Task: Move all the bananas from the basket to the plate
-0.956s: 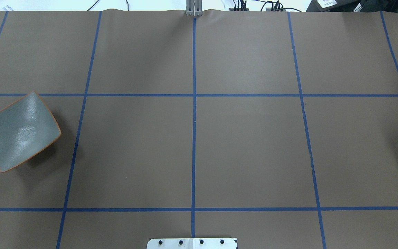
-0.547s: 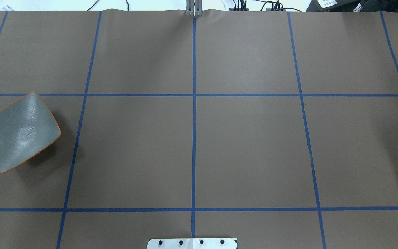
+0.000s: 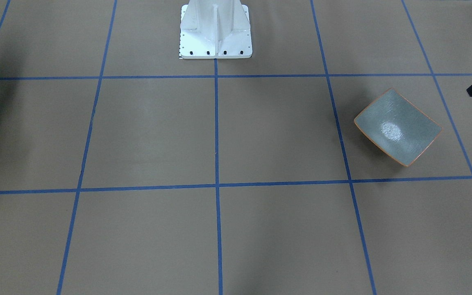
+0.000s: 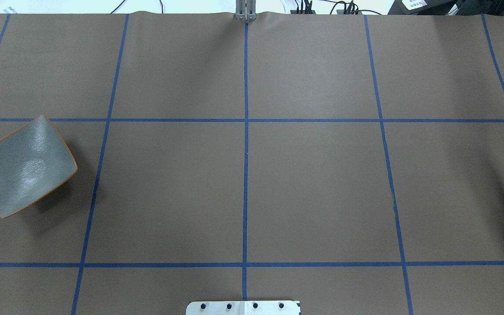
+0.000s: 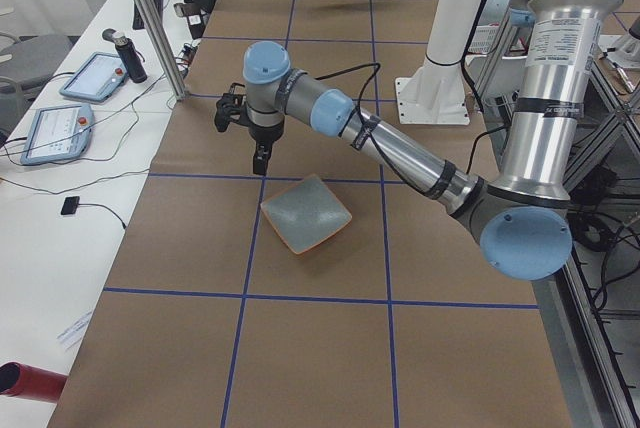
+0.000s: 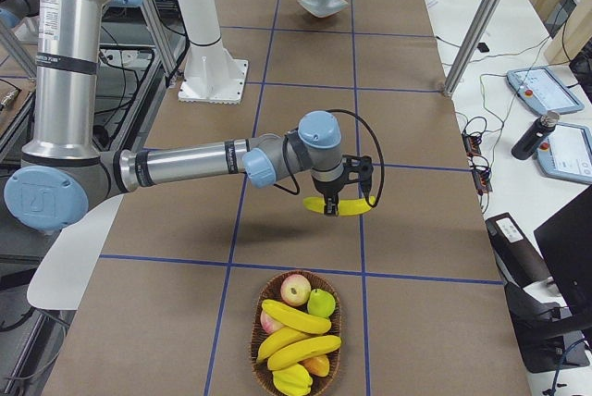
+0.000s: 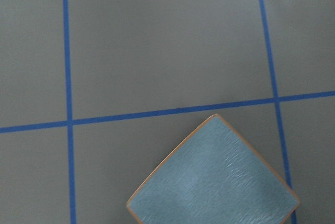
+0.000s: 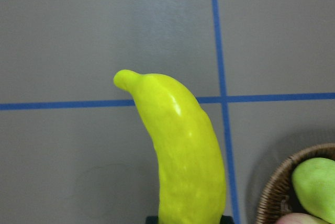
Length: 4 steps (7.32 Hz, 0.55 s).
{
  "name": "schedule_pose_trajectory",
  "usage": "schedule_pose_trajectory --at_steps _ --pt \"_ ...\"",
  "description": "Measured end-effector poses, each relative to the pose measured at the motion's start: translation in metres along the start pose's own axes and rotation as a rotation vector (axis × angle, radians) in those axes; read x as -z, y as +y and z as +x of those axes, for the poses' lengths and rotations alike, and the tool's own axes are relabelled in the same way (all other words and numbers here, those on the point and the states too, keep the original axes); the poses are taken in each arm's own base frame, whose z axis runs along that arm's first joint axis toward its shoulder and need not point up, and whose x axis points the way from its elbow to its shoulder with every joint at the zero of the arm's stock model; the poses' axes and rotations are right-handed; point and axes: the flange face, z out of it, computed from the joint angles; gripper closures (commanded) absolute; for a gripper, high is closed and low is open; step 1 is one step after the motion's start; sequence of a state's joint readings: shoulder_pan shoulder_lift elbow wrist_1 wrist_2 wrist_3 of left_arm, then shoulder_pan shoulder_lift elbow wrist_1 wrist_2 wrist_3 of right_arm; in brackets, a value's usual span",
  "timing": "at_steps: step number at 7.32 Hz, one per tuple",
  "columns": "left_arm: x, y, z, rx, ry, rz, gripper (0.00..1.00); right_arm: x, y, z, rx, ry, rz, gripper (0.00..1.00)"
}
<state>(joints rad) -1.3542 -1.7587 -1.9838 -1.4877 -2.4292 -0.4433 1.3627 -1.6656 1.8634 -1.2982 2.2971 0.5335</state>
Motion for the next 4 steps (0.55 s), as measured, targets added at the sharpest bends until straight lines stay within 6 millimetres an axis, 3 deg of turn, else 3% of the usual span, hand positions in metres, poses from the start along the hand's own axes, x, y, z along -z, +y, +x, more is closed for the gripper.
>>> schedule_pose_trajectory --at_steps 2,4 --pt "-0.024 -0.024 0.119 0.035 0.058 -0.022 0.0 -0.015 -0.026 -0.107 -0.057 -0.087 -0.029 1.0" --pt "-0.047 -0.027 0.208 0.012 0.078 -0.022 0.0 -0.031 -0.029 -0.233 -0.115 -0.171 -0.084 1.0"
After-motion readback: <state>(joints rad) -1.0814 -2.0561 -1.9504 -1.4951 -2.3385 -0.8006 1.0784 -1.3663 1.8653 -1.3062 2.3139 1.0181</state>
